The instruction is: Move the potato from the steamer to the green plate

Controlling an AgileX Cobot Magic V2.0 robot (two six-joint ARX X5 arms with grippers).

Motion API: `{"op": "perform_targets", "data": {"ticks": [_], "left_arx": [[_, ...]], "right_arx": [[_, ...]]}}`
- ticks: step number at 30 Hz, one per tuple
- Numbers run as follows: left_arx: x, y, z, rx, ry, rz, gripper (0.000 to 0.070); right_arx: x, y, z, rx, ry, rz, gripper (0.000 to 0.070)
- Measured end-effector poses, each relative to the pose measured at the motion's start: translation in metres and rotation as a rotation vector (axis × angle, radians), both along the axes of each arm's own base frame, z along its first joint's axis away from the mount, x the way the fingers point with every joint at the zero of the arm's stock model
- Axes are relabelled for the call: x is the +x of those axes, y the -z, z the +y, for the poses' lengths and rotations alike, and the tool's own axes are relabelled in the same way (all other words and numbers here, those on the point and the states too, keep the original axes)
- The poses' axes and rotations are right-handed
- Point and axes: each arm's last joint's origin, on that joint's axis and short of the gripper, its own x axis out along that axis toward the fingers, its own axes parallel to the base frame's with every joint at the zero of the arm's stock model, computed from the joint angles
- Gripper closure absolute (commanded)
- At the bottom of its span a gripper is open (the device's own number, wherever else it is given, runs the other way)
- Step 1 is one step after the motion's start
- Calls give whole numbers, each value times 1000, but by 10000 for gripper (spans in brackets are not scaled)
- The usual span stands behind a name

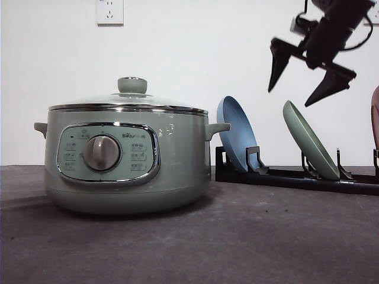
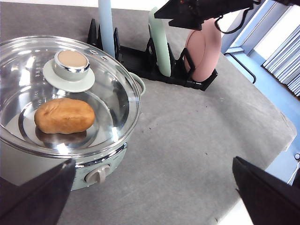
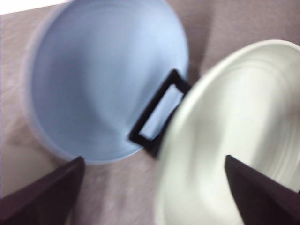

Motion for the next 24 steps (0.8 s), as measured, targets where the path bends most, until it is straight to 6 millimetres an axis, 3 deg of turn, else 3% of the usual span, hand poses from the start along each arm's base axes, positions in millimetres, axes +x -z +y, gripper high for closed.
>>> {"op": "perform_targets", "data": {"ticks": [4,16,21,24], "left_arx": [[0,0,0,1,0,1,0],[0,0,0,0,0,1,0],[0,0,0,0,0,1,0],[0,0,0,0,1,1,0]], "right_arx": [[6,3,-2,16,14,-19,324],[14,13,-1,38,29,-13,480],[14,13,-1,40,27,-13,648],[14,13,-1,51,16,-12,692]]}}
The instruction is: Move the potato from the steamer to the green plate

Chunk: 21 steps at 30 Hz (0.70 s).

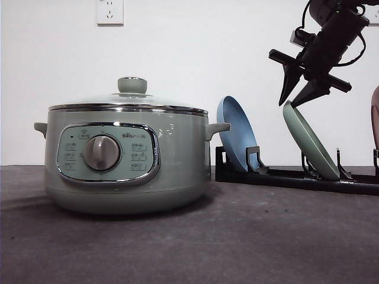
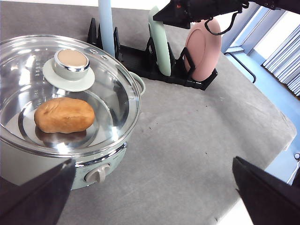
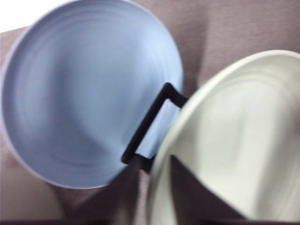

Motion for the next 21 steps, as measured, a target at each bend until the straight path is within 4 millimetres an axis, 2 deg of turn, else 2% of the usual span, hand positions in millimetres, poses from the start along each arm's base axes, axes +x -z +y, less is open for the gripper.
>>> {"op": "perform_targets", "data": {"ticks": [8,12,14,17,21], "left_arx": [[-1,0,-1,0,14,0,0],[-1,0,-2,0,25,0,0],[-2,0,-3,0,26,0,0],[-2,0,-2,0,26,-1,0],[-3,0,-2,-2,26,-5,0]], "right_arx": [[0,-1,-1,75,1,21,692],[-1,-13,-3,118,-12,7,692],[-7,-28,-3,128,-23,-22,692],[-25,-61,-3,159,-54,-81,692],[-68,-112,-5,173,-84,-179,692]]}}
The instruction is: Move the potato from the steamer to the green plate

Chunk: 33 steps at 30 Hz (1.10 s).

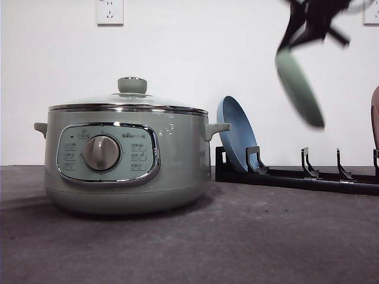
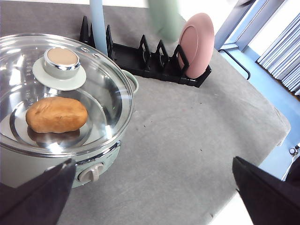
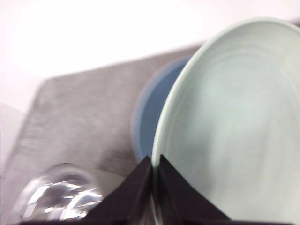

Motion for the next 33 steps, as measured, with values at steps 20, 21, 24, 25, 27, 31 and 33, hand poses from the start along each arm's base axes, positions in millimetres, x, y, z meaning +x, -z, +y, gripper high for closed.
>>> {"op": "perform_targets", "data": {"ticks": [20,21,24,25,27,31,33], "left_arx": [[0,0,-1,0,6,-1,0],[0,0,-1,0,6,-1,0],[0,0,-1,0,6,-1,0],[0,0,-1,0,6,-1,0],[0,0,-1,0,6,-1,0],[0,0,-1,0,6,-1,0],[0,0,-1,0,6,-1,0]], "right_arx": [[-228,-69,18,-239,-250,-253,692],[-234,-64,19,-248,-263,-250,692],[-251,-44,22,-280,-299,-227,692],[-257,-35,23,-293,-310,-214,693],[-266,-18,24,-320,-326,-185,693],[-275,15,28,-372,-345,-116,693],[-275,33,34,-412,-353,-71,693]]}}
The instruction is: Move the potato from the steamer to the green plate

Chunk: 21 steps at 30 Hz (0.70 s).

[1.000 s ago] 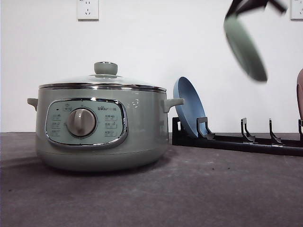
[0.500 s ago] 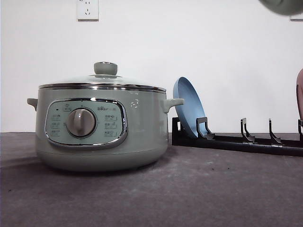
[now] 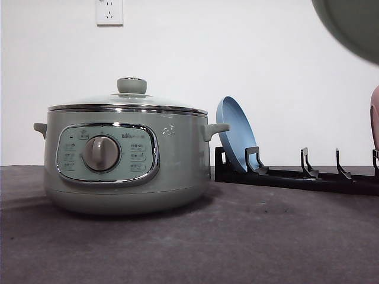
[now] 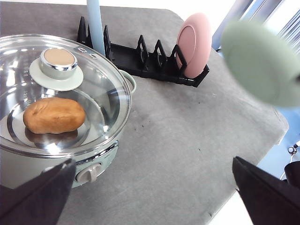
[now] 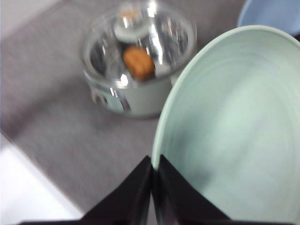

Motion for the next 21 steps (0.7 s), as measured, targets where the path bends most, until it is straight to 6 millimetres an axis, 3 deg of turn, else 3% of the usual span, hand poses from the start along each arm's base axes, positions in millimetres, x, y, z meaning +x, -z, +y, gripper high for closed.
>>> {"op": "perform_targets", "data": {"ticks": [10,21], "left_arx": [[0,0,0,0,0,0,0],[0,0,0,0,0,1,0]], "right_arx": [[1,82,38,-234,-39,95,693],[3,140,80,-352,-55,124,693]]}}
